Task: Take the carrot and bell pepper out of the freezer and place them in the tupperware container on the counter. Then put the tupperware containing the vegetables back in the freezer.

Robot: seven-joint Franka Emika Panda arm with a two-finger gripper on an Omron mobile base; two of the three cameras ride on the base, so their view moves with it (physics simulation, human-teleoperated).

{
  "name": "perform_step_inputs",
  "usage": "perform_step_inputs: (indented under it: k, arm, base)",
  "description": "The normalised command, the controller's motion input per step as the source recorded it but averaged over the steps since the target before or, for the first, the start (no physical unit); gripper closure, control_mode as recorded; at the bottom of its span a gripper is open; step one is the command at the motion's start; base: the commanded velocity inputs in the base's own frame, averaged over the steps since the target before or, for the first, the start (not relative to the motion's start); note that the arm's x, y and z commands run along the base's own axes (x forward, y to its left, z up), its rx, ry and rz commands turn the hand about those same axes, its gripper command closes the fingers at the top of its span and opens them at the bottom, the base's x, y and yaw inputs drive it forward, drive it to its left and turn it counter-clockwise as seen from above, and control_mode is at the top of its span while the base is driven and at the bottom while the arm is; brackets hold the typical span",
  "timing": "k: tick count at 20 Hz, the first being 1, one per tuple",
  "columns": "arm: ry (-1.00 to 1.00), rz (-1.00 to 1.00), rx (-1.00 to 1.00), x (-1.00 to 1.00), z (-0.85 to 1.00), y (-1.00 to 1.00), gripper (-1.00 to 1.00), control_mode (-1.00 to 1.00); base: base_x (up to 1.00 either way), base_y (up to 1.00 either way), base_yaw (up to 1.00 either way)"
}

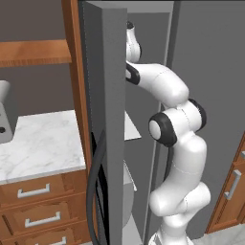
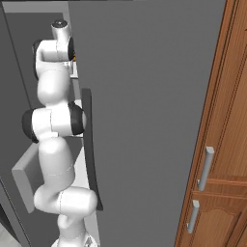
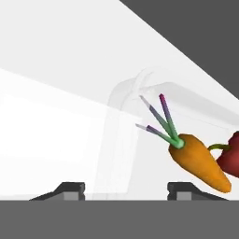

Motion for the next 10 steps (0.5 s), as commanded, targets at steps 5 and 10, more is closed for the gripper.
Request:
perform_step_inputs:
  k: [5,10]
  arm:
    - [-0.07,0.0,0.0,0.0,-0.3,0.0,-1.0,-1.0]
    - [-0.11,0.0,0.0,-0.47,-0.19,0.0,-1.0,-1.0]
  base:
    - [0.0,0.0,0.0]
    - [0.0,0.0,0.0]
